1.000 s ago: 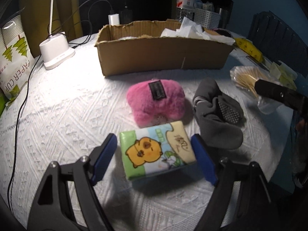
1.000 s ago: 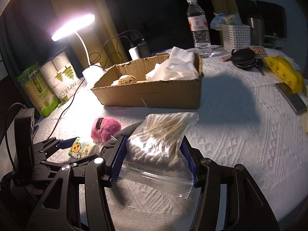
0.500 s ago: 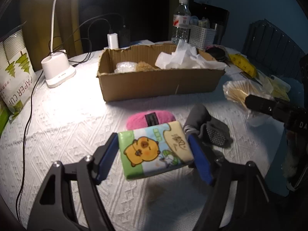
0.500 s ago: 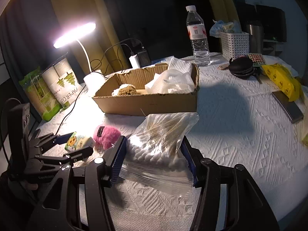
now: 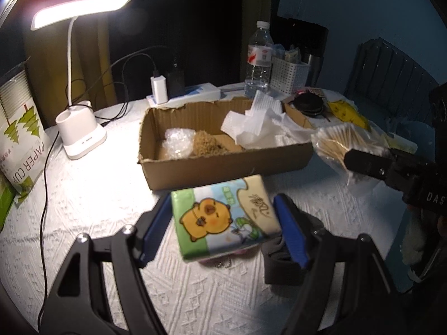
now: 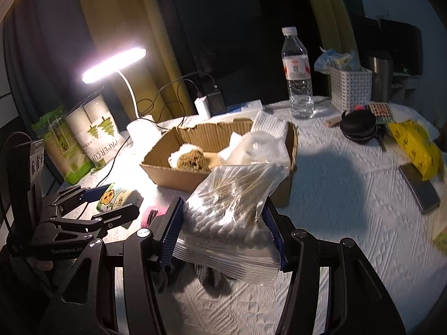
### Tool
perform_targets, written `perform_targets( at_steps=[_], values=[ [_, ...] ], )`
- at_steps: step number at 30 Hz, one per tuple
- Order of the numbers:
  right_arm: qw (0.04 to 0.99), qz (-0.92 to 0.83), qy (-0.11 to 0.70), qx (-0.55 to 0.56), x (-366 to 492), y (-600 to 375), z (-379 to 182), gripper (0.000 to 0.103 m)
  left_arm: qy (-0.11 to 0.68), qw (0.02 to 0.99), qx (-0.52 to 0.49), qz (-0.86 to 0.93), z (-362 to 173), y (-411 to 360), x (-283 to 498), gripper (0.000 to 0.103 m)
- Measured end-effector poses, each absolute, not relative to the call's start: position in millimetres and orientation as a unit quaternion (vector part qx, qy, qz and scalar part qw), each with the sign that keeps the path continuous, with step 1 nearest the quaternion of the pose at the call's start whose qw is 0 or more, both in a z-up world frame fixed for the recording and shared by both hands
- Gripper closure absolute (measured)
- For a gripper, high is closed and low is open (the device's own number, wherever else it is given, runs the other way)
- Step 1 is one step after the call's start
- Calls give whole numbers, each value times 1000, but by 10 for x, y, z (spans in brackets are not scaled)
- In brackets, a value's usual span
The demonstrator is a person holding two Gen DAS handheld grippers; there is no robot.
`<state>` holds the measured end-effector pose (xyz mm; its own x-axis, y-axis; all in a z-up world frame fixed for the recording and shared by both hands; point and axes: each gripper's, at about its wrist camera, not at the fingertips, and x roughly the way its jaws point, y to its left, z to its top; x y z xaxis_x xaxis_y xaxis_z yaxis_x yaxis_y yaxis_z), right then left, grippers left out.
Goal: Organize soft objects
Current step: 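Carry the tissue pack into the box with the left gripper while the right gripper drops the swab bag there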
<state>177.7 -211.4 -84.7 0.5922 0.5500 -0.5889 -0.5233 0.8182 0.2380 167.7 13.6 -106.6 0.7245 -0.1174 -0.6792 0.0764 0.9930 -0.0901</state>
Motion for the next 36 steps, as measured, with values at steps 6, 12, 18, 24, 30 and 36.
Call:
perform_targets(
  at_steps=[6, 12, 18, 24, 30, 36],
  values=[
    [893, 306, 329, 18, 1902, -2065, -760, 45, 357, 932, -25, -56, -948, 115, 1830, 28],
    [894, 309, 324, 17, 2038, -2030, -704, 45, 351, 934, -25, -59, -875, 109, 2020, 28],
    [894, 312, 322, 15, 2184, -1995, -677, 45, 350, 935, -24, -60, -868, 105, 2203, 28],
    [894, 313, 319, 15, 2338, -1964, -654, 45, 340, 938, -20, -58, -818, 122, 2389, 28],
    [895, 316, 314, 13, 2510, -1917, -622, 45, 332, 941, -22, -59, -792, 153, 2606, 28],
    [894, 320, 315, 15, 2720, -1865, -638, 45, 330, 941, -30, -62, -819, 159, 2811, 28]
  ],
)
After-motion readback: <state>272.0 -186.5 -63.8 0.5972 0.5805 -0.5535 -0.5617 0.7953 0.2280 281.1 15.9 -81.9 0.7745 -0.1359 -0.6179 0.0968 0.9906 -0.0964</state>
